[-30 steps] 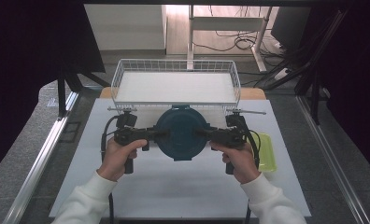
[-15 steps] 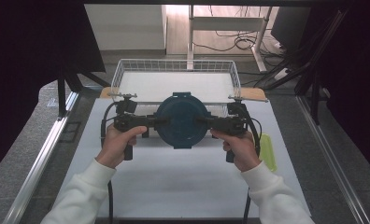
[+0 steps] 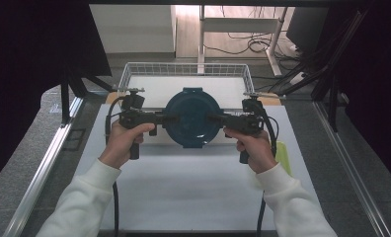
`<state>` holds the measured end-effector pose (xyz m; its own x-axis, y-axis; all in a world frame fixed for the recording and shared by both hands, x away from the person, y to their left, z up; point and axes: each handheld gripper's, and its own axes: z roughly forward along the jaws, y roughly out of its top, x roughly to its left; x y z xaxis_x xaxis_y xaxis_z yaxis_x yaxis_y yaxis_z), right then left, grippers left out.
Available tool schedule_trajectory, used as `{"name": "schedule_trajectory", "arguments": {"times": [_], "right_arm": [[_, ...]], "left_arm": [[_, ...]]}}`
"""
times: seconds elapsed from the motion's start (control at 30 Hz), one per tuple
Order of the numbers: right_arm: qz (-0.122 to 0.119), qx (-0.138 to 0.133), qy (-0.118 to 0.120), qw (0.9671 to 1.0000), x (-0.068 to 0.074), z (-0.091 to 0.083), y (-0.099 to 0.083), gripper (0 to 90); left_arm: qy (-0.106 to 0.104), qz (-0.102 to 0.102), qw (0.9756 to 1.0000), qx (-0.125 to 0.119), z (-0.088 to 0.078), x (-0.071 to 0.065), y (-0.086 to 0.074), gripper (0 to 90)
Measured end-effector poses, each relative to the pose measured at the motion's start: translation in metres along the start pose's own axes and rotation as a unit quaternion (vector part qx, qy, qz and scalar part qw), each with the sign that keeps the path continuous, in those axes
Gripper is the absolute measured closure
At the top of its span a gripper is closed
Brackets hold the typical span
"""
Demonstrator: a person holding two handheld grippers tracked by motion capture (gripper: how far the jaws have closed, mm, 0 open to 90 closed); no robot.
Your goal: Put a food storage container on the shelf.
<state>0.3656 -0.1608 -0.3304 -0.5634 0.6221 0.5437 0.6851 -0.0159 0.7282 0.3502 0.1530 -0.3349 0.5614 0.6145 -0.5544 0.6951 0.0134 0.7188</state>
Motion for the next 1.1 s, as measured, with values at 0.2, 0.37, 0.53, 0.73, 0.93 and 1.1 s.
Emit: {"name": "schedule_trajectory", "arguments": {"times": [0.2,0.37,0.53,0.73,0.93,1.1], "right_arm": [[-0.004,-0.003,0.001,1.0000,0.003,0.001,0.012,36.1],[-0.007,-0.005,0.001,1.0000,0.004,0.003,0.025,36.1],[-0.010,-0.010,0.005,0.9999,0.003,0.005,0.037,36.1],[-0.008,-0.017,0.008,0.9998,0.003,0.007,0.050,36.1],[-0.007,-0.020,0.009,0.9997,0.003,0.008,0.061,36.1],[-0.008,-0.022,0.006,0.9997,0.002,0.014,0.072,35.5]], "left_arm": [[0.001,0.002,1.0000,-0.004,-0.003,0.000,0.013,39.9],[0.002,0.006,0.9999,-0.011,-0.004,0.001,0.025,39.8],[0.005,0.013,0.9998,-0.012,-0.005,0.001,0.038,39.8],[0.010,0.019,0.9997,-0.011,-0.007,-0.001,0.053,39.8],[0.011,0.019,0.9997,-0.012,-0.007,0.001,0.066,39.8],[0.013,0.009,0.9997,-0.020,-0.006,0.005,0.075,39.8]]}}
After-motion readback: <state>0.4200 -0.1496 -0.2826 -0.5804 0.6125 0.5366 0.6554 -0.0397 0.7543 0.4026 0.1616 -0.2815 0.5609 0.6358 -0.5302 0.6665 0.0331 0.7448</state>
